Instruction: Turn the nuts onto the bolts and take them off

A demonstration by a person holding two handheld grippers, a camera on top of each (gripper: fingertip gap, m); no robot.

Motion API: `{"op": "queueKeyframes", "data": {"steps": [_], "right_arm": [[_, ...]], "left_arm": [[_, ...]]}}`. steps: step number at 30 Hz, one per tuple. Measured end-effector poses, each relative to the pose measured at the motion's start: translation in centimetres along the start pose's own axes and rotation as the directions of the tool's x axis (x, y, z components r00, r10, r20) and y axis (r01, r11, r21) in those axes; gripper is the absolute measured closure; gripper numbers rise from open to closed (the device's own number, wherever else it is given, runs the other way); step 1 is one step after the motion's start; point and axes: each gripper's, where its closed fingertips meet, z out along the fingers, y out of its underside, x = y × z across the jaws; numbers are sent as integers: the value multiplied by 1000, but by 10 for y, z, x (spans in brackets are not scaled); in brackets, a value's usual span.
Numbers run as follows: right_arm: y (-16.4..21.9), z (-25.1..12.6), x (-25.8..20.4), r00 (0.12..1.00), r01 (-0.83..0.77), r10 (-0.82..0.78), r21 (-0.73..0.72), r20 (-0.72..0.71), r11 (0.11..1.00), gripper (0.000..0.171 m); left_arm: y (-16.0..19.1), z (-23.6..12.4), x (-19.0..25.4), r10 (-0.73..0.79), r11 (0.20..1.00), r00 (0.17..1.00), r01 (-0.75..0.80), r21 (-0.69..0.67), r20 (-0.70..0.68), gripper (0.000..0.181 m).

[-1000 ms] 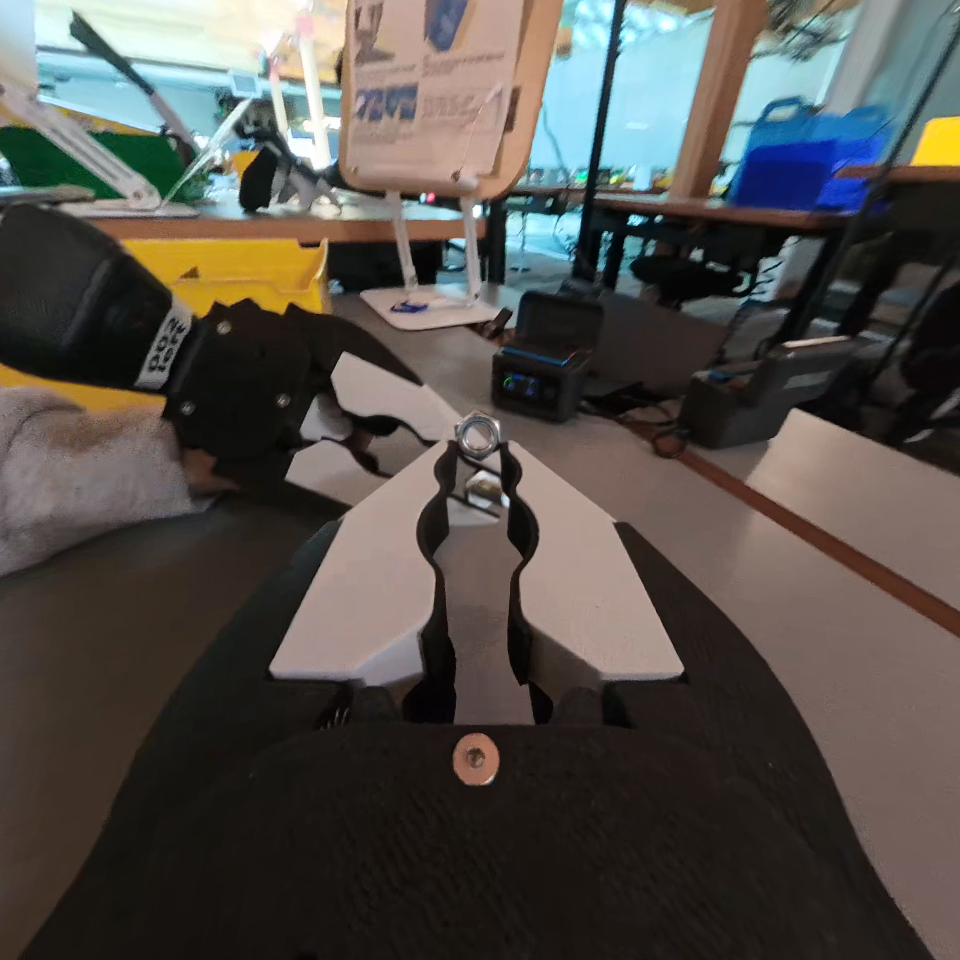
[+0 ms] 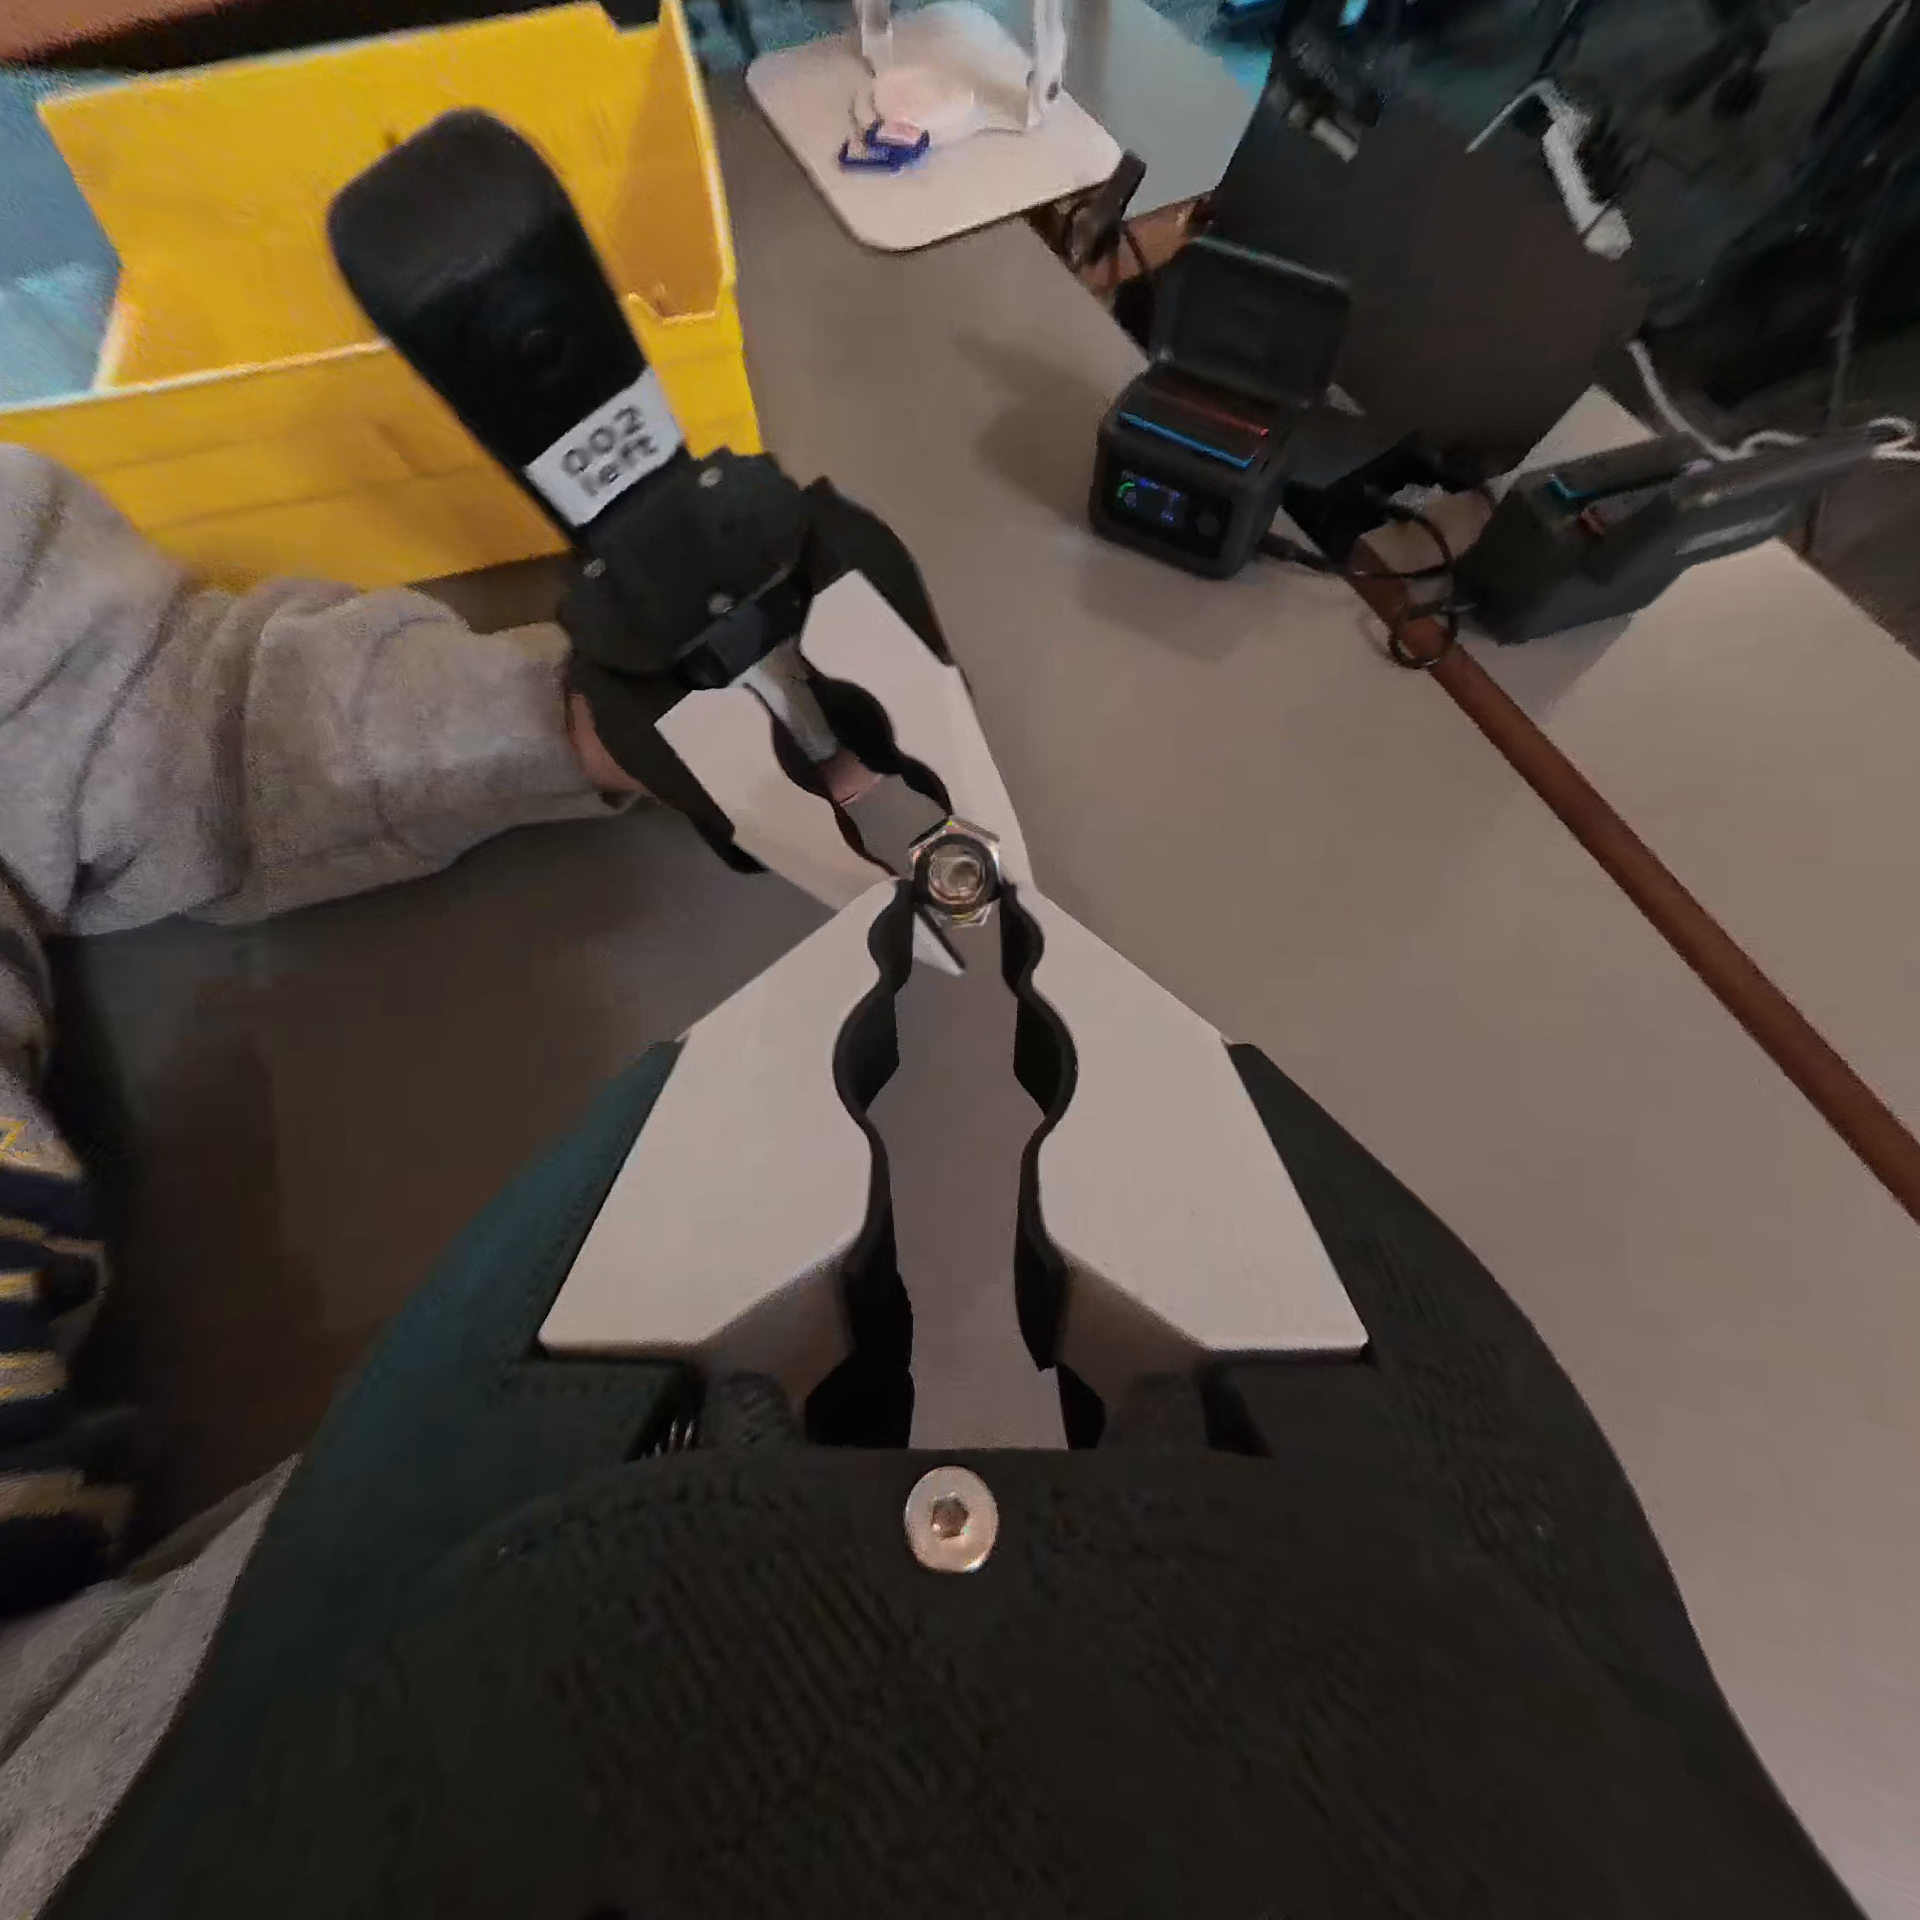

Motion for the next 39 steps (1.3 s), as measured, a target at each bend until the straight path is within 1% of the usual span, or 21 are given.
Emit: {"op": "queueKeyframes", "data": {"steps": [4,6,9,12,16,19,22,24,26,28,35,38,39], "right_arm": [[-3,-8,-11,997,76,-69,-185,45,980,156],[-5,-13,-9,994,109,-100,-276,48,955,156],[-9,-18,-19,986,152,-113,-372,124,916,156],[-5,-19,-22,976,204,-138,-477,169,855,156],[-14,-19,-25,963,253,-163,-510,214,822,156],[-17,-18,-26,958,270,-168,-536,232,800,156],[-15,-17,-24,956,282,-175,-568,236,773,156],[-12,-16,-23,946,317,-203,-588,253,744,156],[-9,-16,-21,931,362,-243,-598,273,715,156],[-7,-17,-22,929,367,-242,-613,281,700,156],[-14,-18,-22,943,329,-211,-611,259,720,155],[-18,-18,-24,942,329,-215,-589,256,739,155],[-20,-19,-26,941,329,-212,-576,262,748,157]], "left_arm": [[-9,-1,9,-37,999,996,39,34,-77,166],[-11,-1,15,-55,997,992,61,45,-116,166],[-19,-2,21,-95,989,981,113,97,-168,166],[-27,-5,23,-137,976,969,168,139,-207,166],[-36,-8,25,-161,959,956,209,189,-244,166],[-38,-9,24,-172,953,954,225,202,-247,166],[-34,-9,22,-166,961,959,209,178,-229,166],[-30,-7,22,-157,969,962,194,156,-222,166],[-29,-6,23,-161,969,960,198,149,-227,166],[-29,-6,24,-159,969,960,197,151,-230,166],[-35,-9,19,-172,958,960,216,191,-222,166],[-38,-12,16,-175,954,961,219,206,-212,166],[-39,-13,16,-172,953,962,217,210,-210,166]]}}
